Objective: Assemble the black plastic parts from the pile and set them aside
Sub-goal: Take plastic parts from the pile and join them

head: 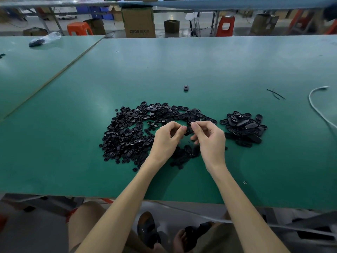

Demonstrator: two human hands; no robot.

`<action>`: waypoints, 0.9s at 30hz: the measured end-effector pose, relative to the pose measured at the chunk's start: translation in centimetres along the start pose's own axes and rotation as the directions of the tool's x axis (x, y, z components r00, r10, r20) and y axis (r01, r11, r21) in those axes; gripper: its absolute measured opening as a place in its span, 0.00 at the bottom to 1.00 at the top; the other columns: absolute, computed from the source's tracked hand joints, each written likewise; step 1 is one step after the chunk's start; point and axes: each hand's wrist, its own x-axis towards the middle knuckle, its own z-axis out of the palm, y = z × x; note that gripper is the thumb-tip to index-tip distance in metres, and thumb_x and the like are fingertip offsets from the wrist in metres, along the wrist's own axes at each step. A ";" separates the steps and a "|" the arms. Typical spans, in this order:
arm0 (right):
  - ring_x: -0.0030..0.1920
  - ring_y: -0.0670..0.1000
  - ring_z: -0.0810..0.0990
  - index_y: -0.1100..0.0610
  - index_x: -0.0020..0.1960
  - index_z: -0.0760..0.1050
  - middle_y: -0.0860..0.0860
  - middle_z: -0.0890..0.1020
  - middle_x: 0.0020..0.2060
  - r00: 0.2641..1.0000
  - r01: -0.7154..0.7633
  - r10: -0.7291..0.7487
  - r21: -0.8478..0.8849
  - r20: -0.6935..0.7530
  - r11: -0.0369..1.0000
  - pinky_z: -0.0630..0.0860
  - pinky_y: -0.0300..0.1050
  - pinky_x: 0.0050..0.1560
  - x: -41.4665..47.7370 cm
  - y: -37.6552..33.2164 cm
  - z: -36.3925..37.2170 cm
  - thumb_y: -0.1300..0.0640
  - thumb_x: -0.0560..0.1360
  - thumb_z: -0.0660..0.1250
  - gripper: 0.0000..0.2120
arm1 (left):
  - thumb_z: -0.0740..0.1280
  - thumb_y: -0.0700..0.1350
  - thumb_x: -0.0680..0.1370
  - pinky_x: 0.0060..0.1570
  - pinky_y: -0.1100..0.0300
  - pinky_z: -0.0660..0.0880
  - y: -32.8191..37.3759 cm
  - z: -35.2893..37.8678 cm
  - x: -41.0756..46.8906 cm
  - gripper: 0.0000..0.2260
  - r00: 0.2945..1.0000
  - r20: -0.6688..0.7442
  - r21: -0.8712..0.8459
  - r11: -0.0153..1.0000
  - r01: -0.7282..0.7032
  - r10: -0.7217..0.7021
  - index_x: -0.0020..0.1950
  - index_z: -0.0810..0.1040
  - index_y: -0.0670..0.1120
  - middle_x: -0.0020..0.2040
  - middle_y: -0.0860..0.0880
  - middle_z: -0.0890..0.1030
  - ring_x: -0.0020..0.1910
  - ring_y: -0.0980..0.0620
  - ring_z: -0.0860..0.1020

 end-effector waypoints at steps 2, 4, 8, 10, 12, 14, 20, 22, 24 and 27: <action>0.35 0.47 0.84 0.51 0.49 0.83 0.47 0.86 0.36 1.000 0.001 -0.001 -0.009 -0.013 1.000 0.80 0.43 0.36 0.0 0.1 0.0 0.56 0.81 0.72 0.03 | 0.68 0.47 0.84 0.36 0.69 0.71 0.0 -0.1 0.0 0.10 1.000 0.007 0.004 1.000 0.000 0.000 0.47 0.80 0.43 0.34 0.53 0.80 0.30 0.61 0.75; 0.35 0.47 0.84 0.51 0.48 0.83 0.47 0.86 0.36 1.000 0.002 -0.002 -0.020 -0.015 1.000 0.81 0.45 0.36 0.1 0.1 0.0 0.56 0.81 0.72 0.03 | 0.67 0.47 0.84 0.36 0.70 0.71 0.0 0.0 0.0 0.09 1.000 0.014 0.011 1.000 0.000 0.000 0.46 0.80 0.43 0.34 0.54 0.80 0.30 0.61 0.75; 0.35 0.47 0.84 0.50 0.48 0.83 0.47 0.86 0.36 1.000 0.002 -0.002 -0.035 -0.007 0.999 0.82 0.47 0.36 0.1 0.1 0.0 0.56 0.81 0.72 0.04 | 0.67 0.47 0.84 0.36 0.70 0.71 0.1 0.1 0.0 0.09 1.000 0.019 0.035 0.999 -0.002 0.002 0.46 0.80 0.45 0.35 0.54 0.80 0.31 0.61 0.75; 0.35 0.47 0.84 0.50 0.48 0.83 0.47 0.86 0.37 1.000 0.004 -0.004 -0.043 -0.002 0.999 0.81 0.46 0.36 0.1 0.2 0.0 0.55 0.81 0.72 0.04 | 0.68 0.47 0.84 0.36 0.69 0.71 0.0 0.1 0.0 0.09 1.000 0.025 0.036 0.999 0.001 -0.002 0.46 0.80 0.45 0.35 0.54 0.80 0.31 0.61 0.75; 0.34 0.46 0.83 0.51 0.48 0.83 0.48 0.86 0.37 1.000 0.006 -0.006 -0.052 0.004 0.999 0.79 0.43 0.35 0.1 0.2 0.0 0.55 0.81 0.72 0.04 | 0.68 0.47 0.83 0.36 0.67 0.71 0.0 0.2 0.0 0.09 1.000 0.027 0.041 0.999 -0.001 0.000 0.47 0.81 0.44 0.35 0.54 0.80 0.32 0.59 0.75; 0.33 0.45 0.83 0.51 0.48 0.83 0.47 0.86 0.37 1.000 0.006 -0.005 -0.058 0.011 0.998 0.78 0.42 0.35 0.2 0.3 0.0 0.55 0.81 0.72 0.03 | 0.68 0.48 0.84 0.35 0.66 0.71 0.0 0.3 0.0 0.10 1.000 0.025 0.050 0.999 -0.011 0.010 0.47 0.81 0.43 0.35 0.52 0.80 0.33 0.56 0.75; 0.32 0.46 0.83 0.52 0.47 0.83 0.48 0.86 0.36 1.000 0.006 -0.004 -0.068 0.026 0.998 0.79 0.43 0.35 0.2 0.2 0.0 0.55 0.80 0.73 0.03 | 0.67 0.44 0.84 0.36 0.69 0.68 -0.2 0.3 0.1 0.09 0.999 0.024 0.081 0.996 -0.037 0.035 0.47 0.80 0.42 0.35 0.55 0.77 0.33 0.61 0.72; 0.32 0.46 0.83 0.53 0.47 0.84 0.48 0.86 0.37 1.000 0.003 0.000 -0.071 0.031 0.998 0.79 0.43 0.35 0.2 0.2 0.1 0.56 0.80 0.74 0.03 | 0.67 0.44 0.84 0.37 0.69 0.68 -0.2 0.3 0.2 0.08 0.999 0.024 0.088 0.995 -0.040 0.038 0.47 0.80 0.41 0.36 0.55 0.77 0.34 0.61 0.73; 0.32 0.46 0.83 0.54 0.48 0.84 0.47 0.86 0.37 0.999 -0.004 0.006 -0.063 0.038 0.998 0.79 0.43 0.35 0.2 0.2 0.0 0.57 0.79 0.74 0.02 | 0.67 0.44 0.84 0.37 0.69 0.68 -0.3 0.3 0.2 0.08 0.999 0.022 0.091 0.995 -0.042 0.040 0.47 0.80 0.41 0.37 0.54 0.78 0.34 0.60 0.72; 0.32 0.46 0.83 0.54 0.48 0.84 0.47 0.87 0.38 0.999 -0.008 0.010 -0.050 0.038 0.999 0.79 0.41 0.34 0.2 0.1 0.0 0.58 0.78 0.75 0.01 | 0.67 0.44 0.84 0.37 0.68 0.68 -0.3 0.4 0.2 0.08 0.999 0.012 0.101 0.994 -0.044 0.043 0.47 0.80 0.42 0.38 0.51 0.79 0.35 0.59 0.72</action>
